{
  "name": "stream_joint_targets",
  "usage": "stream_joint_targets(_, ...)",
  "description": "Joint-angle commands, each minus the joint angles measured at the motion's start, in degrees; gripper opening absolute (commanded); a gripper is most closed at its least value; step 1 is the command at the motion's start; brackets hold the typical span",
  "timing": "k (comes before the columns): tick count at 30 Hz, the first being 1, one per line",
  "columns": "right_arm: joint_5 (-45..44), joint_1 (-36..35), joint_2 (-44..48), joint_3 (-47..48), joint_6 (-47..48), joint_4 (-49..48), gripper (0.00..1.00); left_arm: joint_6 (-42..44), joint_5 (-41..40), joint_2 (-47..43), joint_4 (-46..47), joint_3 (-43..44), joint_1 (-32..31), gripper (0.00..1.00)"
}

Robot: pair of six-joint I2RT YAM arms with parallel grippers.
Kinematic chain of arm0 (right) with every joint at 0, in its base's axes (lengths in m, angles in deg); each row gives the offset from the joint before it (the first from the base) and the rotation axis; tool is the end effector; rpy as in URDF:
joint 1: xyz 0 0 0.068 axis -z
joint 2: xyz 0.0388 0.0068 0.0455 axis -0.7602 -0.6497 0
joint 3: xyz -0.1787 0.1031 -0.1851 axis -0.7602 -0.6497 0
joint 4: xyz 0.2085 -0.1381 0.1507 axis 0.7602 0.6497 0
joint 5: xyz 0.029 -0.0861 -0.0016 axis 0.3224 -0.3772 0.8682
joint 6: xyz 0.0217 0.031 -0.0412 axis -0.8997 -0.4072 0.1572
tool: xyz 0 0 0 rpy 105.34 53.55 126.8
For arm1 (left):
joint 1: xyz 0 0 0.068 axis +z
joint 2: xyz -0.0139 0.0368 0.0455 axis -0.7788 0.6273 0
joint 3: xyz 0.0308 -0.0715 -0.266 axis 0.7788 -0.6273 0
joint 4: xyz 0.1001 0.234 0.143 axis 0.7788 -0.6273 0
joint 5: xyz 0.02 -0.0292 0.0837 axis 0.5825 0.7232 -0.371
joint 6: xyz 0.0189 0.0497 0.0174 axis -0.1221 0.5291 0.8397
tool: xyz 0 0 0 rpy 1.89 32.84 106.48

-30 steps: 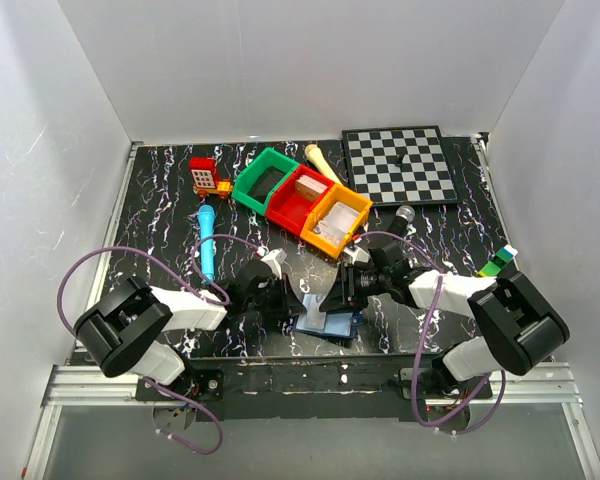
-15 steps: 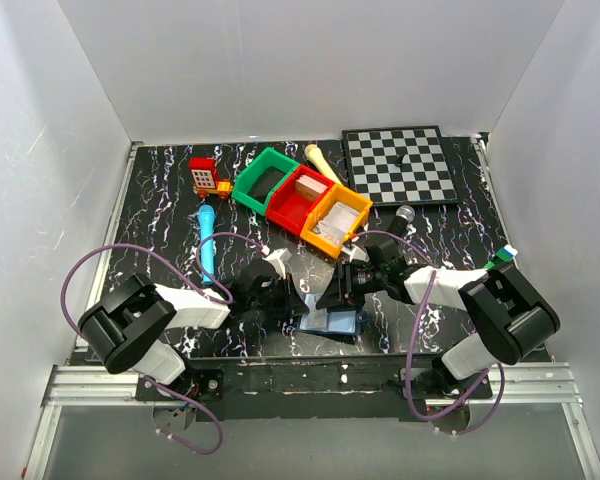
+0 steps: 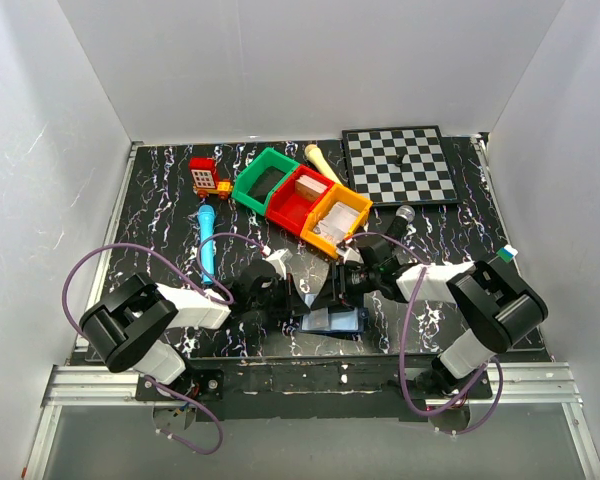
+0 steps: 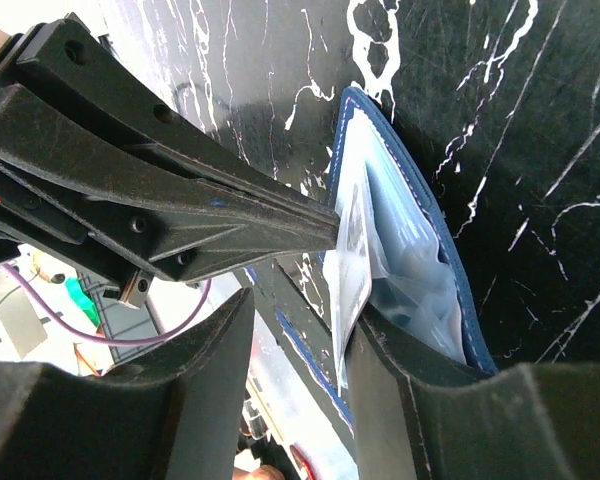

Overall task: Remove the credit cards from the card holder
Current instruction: Remove the credit card from the card holder.

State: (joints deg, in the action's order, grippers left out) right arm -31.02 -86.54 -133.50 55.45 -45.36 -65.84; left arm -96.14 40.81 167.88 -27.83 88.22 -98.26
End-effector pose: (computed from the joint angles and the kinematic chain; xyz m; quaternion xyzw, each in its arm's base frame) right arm 0.2193 0.1970 0.1088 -0.0256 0.8680 0.4934 0.0489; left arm 0.1764 -0.2051 0.0955 0.0642 0.8949 -0.3927 0.2022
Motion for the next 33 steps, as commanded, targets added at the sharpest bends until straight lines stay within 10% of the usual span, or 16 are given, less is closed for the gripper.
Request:
stream_joint_targets(1,2.0,-1.4,-1.1,2.6,-1.3,-5.0,0.48,1.3,-0.4,0.3,-3.4,-1.3,-1.1,0.0)
stream_joint_targets(33,3.3,-0.1,6.1,3.4,5.4,6.1,0.41,-0.9,-4.0,-2.2,-6.2,-3.2,-1.1,0.0)
